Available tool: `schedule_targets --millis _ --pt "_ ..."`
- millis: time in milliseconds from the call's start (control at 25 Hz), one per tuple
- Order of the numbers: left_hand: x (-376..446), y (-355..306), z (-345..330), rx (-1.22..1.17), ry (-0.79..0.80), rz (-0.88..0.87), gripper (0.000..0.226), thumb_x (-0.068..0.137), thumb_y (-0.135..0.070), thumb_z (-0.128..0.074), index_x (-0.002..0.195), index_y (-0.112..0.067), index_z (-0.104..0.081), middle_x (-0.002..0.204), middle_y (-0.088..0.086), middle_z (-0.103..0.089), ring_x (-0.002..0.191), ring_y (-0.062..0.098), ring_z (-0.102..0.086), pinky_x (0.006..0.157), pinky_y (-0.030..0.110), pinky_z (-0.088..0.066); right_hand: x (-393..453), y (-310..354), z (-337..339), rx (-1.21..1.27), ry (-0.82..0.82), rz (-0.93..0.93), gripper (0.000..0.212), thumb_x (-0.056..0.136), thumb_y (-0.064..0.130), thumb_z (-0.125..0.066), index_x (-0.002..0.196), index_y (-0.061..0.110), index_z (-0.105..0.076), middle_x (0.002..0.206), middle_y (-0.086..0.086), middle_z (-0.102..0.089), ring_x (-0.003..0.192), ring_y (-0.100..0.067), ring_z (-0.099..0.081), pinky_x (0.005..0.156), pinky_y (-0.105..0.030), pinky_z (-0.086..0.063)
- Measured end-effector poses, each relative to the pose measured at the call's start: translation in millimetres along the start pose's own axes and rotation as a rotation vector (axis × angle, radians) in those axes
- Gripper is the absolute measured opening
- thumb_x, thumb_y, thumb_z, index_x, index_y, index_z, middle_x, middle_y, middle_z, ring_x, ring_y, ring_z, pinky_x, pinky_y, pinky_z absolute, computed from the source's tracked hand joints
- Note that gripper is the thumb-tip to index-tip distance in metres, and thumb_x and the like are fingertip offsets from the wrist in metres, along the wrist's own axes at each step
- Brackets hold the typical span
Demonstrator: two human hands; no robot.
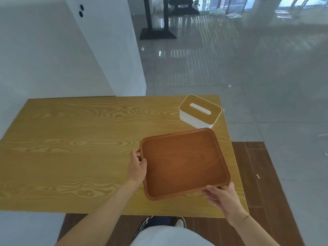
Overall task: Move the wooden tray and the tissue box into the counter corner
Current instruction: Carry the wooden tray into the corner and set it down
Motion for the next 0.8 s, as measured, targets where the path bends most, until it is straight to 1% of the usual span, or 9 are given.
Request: schedule_targets --millis 80,200,280,360,440,520,680,720,800 --pt "-12.7 3.1 18.1 -0.07 -0.024 0.01 0.04 0.099 -0.017 -0.054 0.133 -0.024 -0.033 0.101 0.005 -0.063 0.087 0.022 -0.065 0.069 0.036 -0.051 -6.0 1.2 -9.4 -0.038 0.039 0.038 0.057 0.081 0.0 -0.079 0.12 0.019 -0.042 0.107 -0.016 -0.075 0.089 -0.032 -0.076 0.072 -0.042 -0.056" --pt "-31.2 15.9 45.6 -0.114 -0.084 0.026 0.046 0.098 -0.022 -0.057 0.135 -0.03 -0.031 0.106 -0.002 -0.062 0.093 0.014 -0.064 0.073 0.032 -0.05 -13.1 -3.2 -27.2 -0.095 0.103 0.068 0.057 0.08 0.001 -0.08 0.12 0.018 -0.043 0.104 -0.016 -0.075 0.087 -0.031 -0.076 0.071 -0.041 -0.057" --pt "-38.1 24.3 63.1 -0.124 -0.136 0.035 0.049 0.098 -0.022 -0.058 0.137 -0.032 -0.031 0.107 -0.004 -0.06 0.098 0.014 -0.062 0.077 0.032 -0.049 -14.8 -4.7 -41.6 -0.139 0.134 0.086 0.058 0.079 0.001 -0.082 0.119 0.017 -0.043 0.103 -0.016 -0.075 0.084 -0.03 -0.077 0.069 -0.04 -0.058" --pt "-44.2 30.3 80.5 -0.139 -0.191 0.045 0.05 0.098 -0.021 -0.059 0.137 -0.033 -0.031 0.107 -0.005 -0.059 0.099 0.017 -0.062 0.077 0.034 -0.05 -15.9 -4.0 -57.9 -0.18 0.171 0.106 0.057 0.078 0.002 -0.083 0.117 0.016 -0.043 0.102 -0.017 -0.074 0.083 -0.029 -0.077 0.067 -0.039 -0.059" --pt "-51.6 35.5 97.0 -0.153 -0.247 0.057 0.048 0.097 -0.021 -0.059 0.135 -0.034 -0.032 0.107 -0.002 -0.06 0.099 0.02 -0.063 0.078 0.037 -0.051 -16.6 -1.2 -73.2 -0.224 0.216 0.128 0.058 0.078 0.004 -0.084 0.116 0.018 -0.043 0.1 -0.017 -0.074 0.082 -0.028 -0.077 0.065 -0.037 -0.06" --pt "-60.1 41.9 112.9 -0.168 -0.29 0.055 0.047 0.097 -0.022 -0.059 0.132 -0.037 -0.032 0.108 0.0 -0.061 0.099 0.02 -0.063 0.078 0.037 -0.05 -17.6 1.1 -88.3 -0.262 0.255 0.147 0.058 0.077 0.006 -0.085 0.116 0.019 -0.044 0.098 -0.016 -0.075 0.082 -0.027 -0.077 0.065 -0.037 -0.06" --pt "-75.6 59.1 149.1 -0.196 -0.358 0.066 0.055 0.095 -0.024 -0.062 0.138 -0.037 -0.03 0.111 0.002 -0.061 0.1 0.021 -0.063 0.087 0.044 -0.052 -18.8 -2.8 -124.2 -0.36 0.316 0.172 0.058 0.077 0.01 -0.086 0.115 0.021 -0.044 0.096 -0.015 -0.075 0.08 -0.024 -0.076 0.067 -0.038 -0.06" --pt "-78.8 64.5 159.3 -0.214 -0.373 0.063 0.056 0.095 -0.023 -0.063 0.138 -0.037 -0.03 0.111 0.001 -0.061 0.1 0.02 -0.063 0.087 0.044 -0.052 -20.1 -4.8 -135.1 -0.384 0.333 0.176 0.059 0.077 0.011 -0.086 0.116 0.021 -0.044 0.096 -0.015 -0.075 0.08 -0.023 -0.076 0.068 -0.038 -0.06" --pt "-85.5 77.5 184.0 -0.259 -0.402 0.061 0.056 0.095 -0.022 -0.063 0.138 -0.038 -0.031 0.109 -0.003 -0.061 0.1 0.017 -0.063 0.083 0.039 -0.053 -23.8 -10.4 -161.4 -0.431 0.367 0.185 0.062 0.076 0.013 -0.087 0.118 0.022 -0.042 0.099 -0.015 -0.074 0.081 -0.023 -0.076 0.07 -0.039 -0.06"
Point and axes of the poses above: each hand's wrist, its own x-axis towards the middle knuckle, its own z-axis out of the back of the hand, y = z × x, the point moved 2 cm from there along x, towards the middle knuckle
